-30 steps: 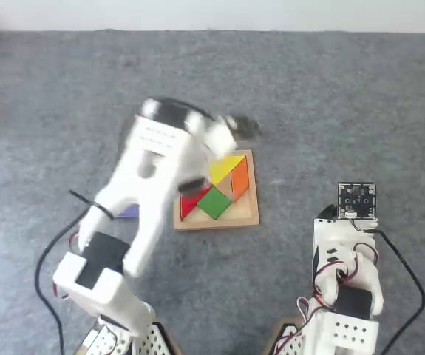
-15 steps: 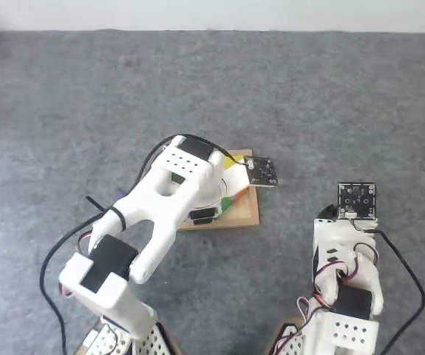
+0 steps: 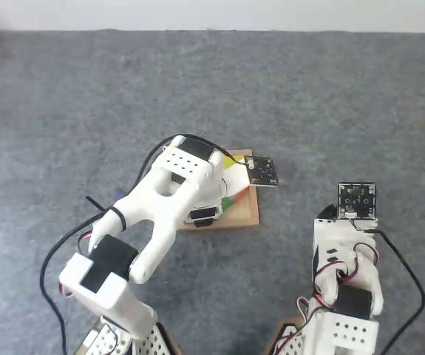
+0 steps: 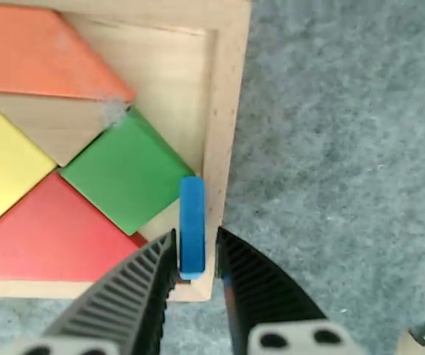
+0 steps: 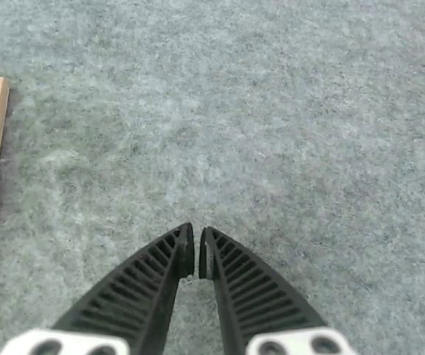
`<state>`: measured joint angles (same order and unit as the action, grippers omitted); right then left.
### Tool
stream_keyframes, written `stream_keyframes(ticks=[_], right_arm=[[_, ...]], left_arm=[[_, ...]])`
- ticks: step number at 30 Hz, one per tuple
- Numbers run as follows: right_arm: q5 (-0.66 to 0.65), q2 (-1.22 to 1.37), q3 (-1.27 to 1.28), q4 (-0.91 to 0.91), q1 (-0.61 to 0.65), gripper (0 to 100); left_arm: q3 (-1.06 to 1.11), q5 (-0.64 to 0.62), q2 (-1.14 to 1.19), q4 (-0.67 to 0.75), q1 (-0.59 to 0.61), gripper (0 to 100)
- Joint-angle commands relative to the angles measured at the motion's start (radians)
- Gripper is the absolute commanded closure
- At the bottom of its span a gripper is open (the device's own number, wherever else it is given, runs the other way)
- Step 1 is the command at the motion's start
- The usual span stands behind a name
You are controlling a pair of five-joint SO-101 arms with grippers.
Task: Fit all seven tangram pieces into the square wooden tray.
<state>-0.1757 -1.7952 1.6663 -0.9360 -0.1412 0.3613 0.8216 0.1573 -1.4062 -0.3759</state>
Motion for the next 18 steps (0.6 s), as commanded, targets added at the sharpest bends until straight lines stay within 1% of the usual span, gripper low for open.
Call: stream_keyframes(ticks=[1,7,9,16,18], right_arm=[[-0.011,-0.018,0.017,0.004,-0.010,96.7],[-0.011,-0.018,0.017,0.002,-0.008,96.7],[-0.011,-0.018,0.017,0.002,-0.008,96.7],[-0.011,-0.018,0.017,0.002,-0.008,96.7],[-0.011,-0.018,0.017,0.002,-0.008,96.7]], left_arm=[[-0.007,0.009,-0.057,0.008,0.011,91],[-0.051,0.014,-0.057,0.040,0.112,91],[-0.071,0.014,-0.057,0.038,0.129,91],[-0.082,0.008,-0.057,0.040,0.126,91],[-0.082,-0.026,-0.058,0.060,0.137,91]])
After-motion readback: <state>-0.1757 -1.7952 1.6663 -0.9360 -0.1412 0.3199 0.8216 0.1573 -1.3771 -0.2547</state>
